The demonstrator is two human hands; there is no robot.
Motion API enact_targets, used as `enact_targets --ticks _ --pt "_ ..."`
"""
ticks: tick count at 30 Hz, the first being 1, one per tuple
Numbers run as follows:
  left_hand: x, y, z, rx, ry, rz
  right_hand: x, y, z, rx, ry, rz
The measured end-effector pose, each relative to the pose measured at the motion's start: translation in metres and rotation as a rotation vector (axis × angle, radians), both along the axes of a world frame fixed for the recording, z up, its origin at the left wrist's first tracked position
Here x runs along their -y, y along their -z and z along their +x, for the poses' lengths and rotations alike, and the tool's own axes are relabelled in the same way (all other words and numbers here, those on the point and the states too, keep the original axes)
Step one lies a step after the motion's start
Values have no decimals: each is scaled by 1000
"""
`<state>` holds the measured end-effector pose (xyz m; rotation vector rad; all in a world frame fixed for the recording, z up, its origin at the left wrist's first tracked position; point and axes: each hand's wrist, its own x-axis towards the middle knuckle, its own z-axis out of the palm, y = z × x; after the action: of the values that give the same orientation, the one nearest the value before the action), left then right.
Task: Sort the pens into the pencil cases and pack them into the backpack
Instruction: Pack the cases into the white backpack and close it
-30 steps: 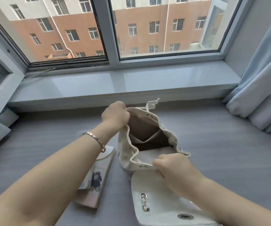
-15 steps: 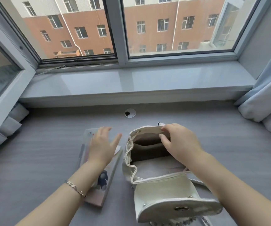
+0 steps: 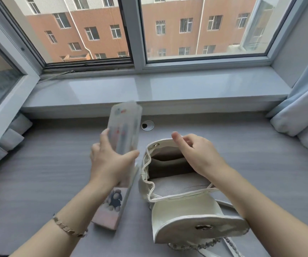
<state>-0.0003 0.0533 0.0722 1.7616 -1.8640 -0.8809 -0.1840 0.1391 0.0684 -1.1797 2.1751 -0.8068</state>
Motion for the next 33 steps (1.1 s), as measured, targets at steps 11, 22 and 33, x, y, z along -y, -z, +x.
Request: enact_targets --ticks 11,22,33 --pt "-43 0 -48 -112 572 -113 -13 -5 -14 586 289 -334" --pt "-10 33 -9 -108 550 181 -44 24 -11 -93 -355 -172" --pt "8 37 -1 -238 562 255 -19 16 -3 -464 -569 225"
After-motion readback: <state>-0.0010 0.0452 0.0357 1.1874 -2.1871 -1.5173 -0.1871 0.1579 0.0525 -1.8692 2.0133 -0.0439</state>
